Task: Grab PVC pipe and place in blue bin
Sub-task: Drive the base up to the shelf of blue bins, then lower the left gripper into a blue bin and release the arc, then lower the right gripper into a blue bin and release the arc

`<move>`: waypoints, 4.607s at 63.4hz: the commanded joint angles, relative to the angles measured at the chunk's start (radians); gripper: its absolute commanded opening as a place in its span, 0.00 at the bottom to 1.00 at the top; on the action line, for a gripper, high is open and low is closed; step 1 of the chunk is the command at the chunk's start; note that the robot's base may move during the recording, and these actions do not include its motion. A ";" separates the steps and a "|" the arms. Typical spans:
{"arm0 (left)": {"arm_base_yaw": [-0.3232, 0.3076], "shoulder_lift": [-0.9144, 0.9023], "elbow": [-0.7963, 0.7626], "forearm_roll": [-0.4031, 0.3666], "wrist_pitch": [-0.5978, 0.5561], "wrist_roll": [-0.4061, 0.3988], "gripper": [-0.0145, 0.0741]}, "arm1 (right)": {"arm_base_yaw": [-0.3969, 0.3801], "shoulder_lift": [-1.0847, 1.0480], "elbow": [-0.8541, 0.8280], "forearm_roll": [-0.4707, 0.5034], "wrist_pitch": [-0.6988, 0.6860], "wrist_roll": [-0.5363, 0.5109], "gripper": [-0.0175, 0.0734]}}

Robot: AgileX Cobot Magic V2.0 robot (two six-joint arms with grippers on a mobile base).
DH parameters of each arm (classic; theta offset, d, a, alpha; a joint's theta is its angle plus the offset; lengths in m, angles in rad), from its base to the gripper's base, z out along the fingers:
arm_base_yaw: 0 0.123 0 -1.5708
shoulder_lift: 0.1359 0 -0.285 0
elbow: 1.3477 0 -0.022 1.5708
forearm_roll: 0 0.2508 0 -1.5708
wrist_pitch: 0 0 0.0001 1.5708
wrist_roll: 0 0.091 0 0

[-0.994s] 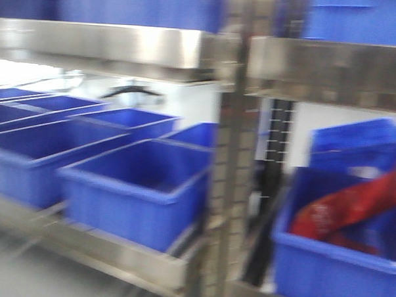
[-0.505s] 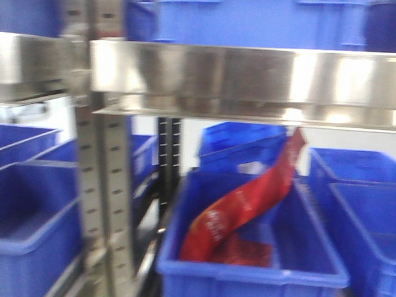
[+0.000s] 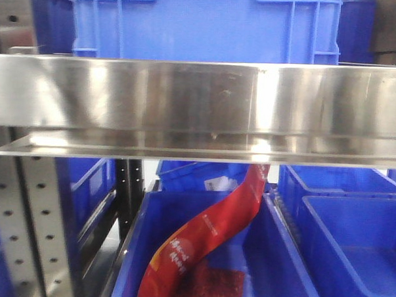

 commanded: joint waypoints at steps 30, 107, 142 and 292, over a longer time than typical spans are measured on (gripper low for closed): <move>-0.001 -0.002 -0.001 -0.005 -0.028 0.002 0.04 | -0.001 -0.004 0.000 -0.011 -0.027 -0.005 0.01; -0.005 0.159 -0.124 -0.144 -0.009 0.041 0.04 | 0.014 0.126 -0.095 0.029 -0.091 -0.005 0.01; -0.036 0.697 -0.679 -0.422 0.330 0.244 0.04 | 0.123 0.600 -0.437 0.029 -0.065 -0.009 0.01; -0.383 1.138 -1.010 -0.146 0.224 0.019 0.04 | 0.204 0.924 -0.780 0.001 0.144 -0.009 0.01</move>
